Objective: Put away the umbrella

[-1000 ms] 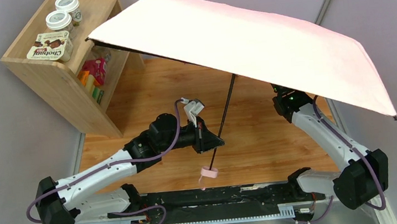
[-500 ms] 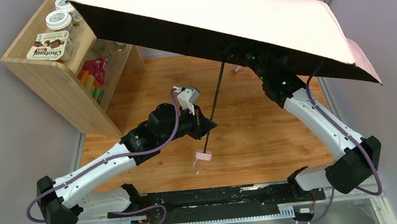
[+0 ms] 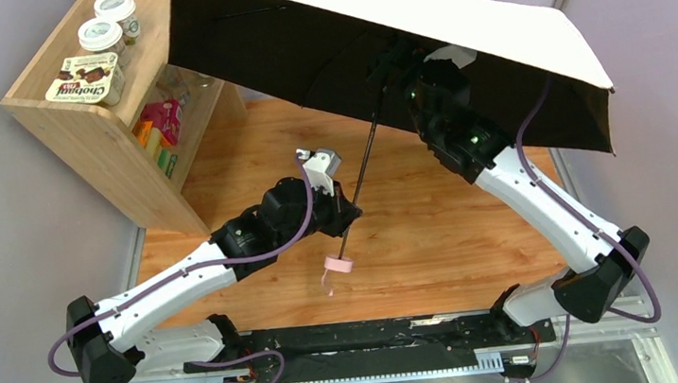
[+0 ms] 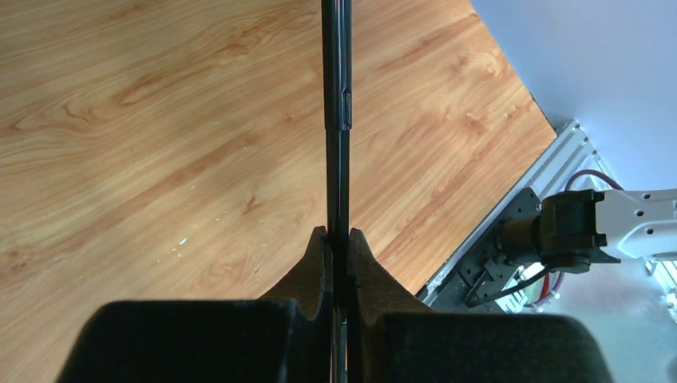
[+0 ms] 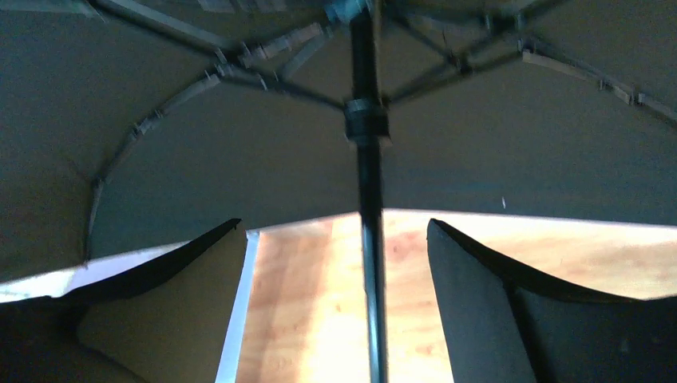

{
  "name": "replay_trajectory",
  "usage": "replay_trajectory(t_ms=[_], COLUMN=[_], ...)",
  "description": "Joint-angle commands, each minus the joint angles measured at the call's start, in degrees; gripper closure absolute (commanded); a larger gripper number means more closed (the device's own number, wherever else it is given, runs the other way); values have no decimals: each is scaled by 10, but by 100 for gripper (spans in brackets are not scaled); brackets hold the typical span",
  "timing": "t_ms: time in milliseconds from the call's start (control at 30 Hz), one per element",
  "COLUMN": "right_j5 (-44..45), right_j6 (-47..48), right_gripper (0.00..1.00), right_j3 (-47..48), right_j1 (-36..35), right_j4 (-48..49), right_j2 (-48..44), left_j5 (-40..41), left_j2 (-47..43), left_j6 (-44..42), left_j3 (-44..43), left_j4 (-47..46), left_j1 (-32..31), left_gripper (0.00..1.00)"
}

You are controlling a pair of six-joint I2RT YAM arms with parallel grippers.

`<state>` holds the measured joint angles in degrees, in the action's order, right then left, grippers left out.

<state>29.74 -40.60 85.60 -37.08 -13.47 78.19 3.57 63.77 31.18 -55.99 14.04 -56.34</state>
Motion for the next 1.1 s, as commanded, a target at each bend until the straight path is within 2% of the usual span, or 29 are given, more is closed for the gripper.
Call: replay_trajectory(t_ms=[0, 100, 167, 400, 500, 600, 800, 933, 1067], right_j5=[122, 167, 178, 146, 112, 17, -105, -171, -266], right_j6=[51, 97, 121, 174, 190, 113, -40, -86, -125], right_gripper=[16, 18, 23, 32, 31, 25, 13, 12, 14], right_j3=[102, 166, 198, 222, 215, 156, 80, -8, -113], right_j1=[-10, -14, -14, -14, -6, 25, 74, 79, 78], right_j4=[-10, -46, -65, -113, -131, -123, -82, 3, 102], right_j2=[49, 91, 115, 116, 105, 61, 7, -58, -79], left_j5=[53, 70, 74, 81, 86, 82, 99, 124, 137], left_j2=[-4, -5, -7, -4, -13, -24, -32, -29, -33], left_j6=[-34, -34, -33, -35, -32, -24, -23, -42, -64], left_j3=[-35, -34, -33, -47, -46, -41, -55, -70, -72], left_j4=[-48, -44, -46, -27, -23, -31, -13, 9, 12], left_j1=[-10, -17, -18, -18, -18, -18, -18, -18, -18], left_gripper=[100, 100, 100, 100, 100, 100, 100, 100, 100])
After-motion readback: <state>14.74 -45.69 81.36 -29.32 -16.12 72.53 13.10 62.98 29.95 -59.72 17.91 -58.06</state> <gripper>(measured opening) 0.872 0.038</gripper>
